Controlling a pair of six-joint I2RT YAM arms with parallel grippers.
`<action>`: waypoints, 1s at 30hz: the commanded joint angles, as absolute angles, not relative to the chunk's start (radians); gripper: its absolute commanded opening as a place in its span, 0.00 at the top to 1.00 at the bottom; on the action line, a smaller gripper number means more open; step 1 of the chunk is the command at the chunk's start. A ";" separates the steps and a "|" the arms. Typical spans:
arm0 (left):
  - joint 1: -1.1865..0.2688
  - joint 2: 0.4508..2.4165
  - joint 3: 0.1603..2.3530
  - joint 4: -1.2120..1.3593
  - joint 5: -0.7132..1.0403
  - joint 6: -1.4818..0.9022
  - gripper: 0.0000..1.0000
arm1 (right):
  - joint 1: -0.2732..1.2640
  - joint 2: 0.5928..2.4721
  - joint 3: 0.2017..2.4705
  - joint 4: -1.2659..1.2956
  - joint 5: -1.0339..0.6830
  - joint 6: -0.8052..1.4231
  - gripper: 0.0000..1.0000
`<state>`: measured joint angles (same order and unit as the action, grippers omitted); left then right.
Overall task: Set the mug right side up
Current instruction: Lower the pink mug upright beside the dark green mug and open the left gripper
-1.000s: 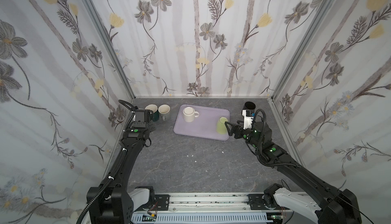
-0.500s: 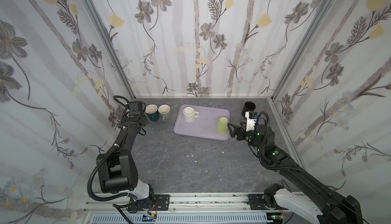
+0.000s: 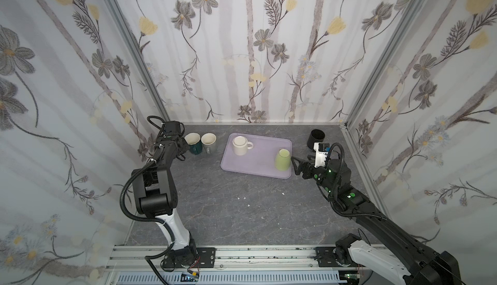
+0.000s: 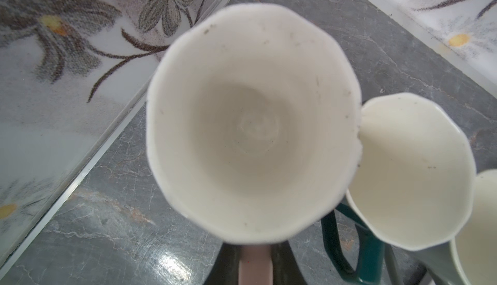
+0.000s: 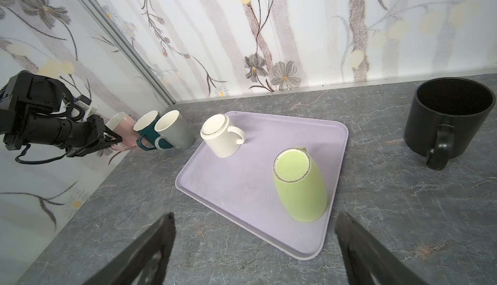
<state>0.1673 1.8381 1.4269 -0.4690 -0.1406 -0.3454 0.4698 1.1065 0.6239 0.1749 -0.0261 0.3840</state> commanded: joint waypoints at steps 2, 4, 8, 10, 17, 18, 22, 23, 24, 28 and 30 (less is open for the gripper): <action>0.169 1.851 1.446 -0.443 -0.193 -0.357 1.00 | 0.467 1.109 0.625 0.169 -0.015 0.379 0.07; 0.169 1.859 1.446 -0.443 -0.190 -0.359 1.00 | 0.466 1.108 0.623 0.169 -0.014 0.379 0.07; 0.169 1.872 1.447 -0.444 -0.181 -0.368 1.00 | 0.462 1.108 0.623 0.169 -0.018 0.379 0.07; 0.168 1.872 1.446 -0.442 -0.181 -0.371 1.00 | 0.462 1.110 0.624 0.169 -0.021 0.379 0.06; 0.164 1.858 1.445 -0.446 -0.162 -0.371 0.56 | 0.462 1.111 0.623 0.166 -0.030 0.380 0.06; 0.164 1.856 1.442 -0.445 -0.157 -0.371 0.55 | 0.462 1.111 0.621 0.169 -0.031 0.381 0.06; 0.154 1.849 1.434 -0.461 -0.155 -0.375 0.31 | 0.462 1.112 0.624 0.170 -0.032 0.382 0.06; 0.152 1.846 1.432 -0.464 -0.156 -0.379 0.14 | 0.462 1.113 0.624 0.168 -0.031 0.383 0.06; 0.150 1.840 1.429 -0.468 -0.155 -0.380 0.01 | 0.462 1.111 0.624 0.169 -0.033 0.383 0.06; 0.135 1.799 1.407 -0.472 -0.162 -0.381 0.00 | 0.460 1.102 0.618 0.169 -0.031 0.386 0.06; 0.131 1.782 1.402 -0.483 -0.164 -0.380 0.00 | 0.460 1.098 0.614 0.172 -0.033 0.392 0.06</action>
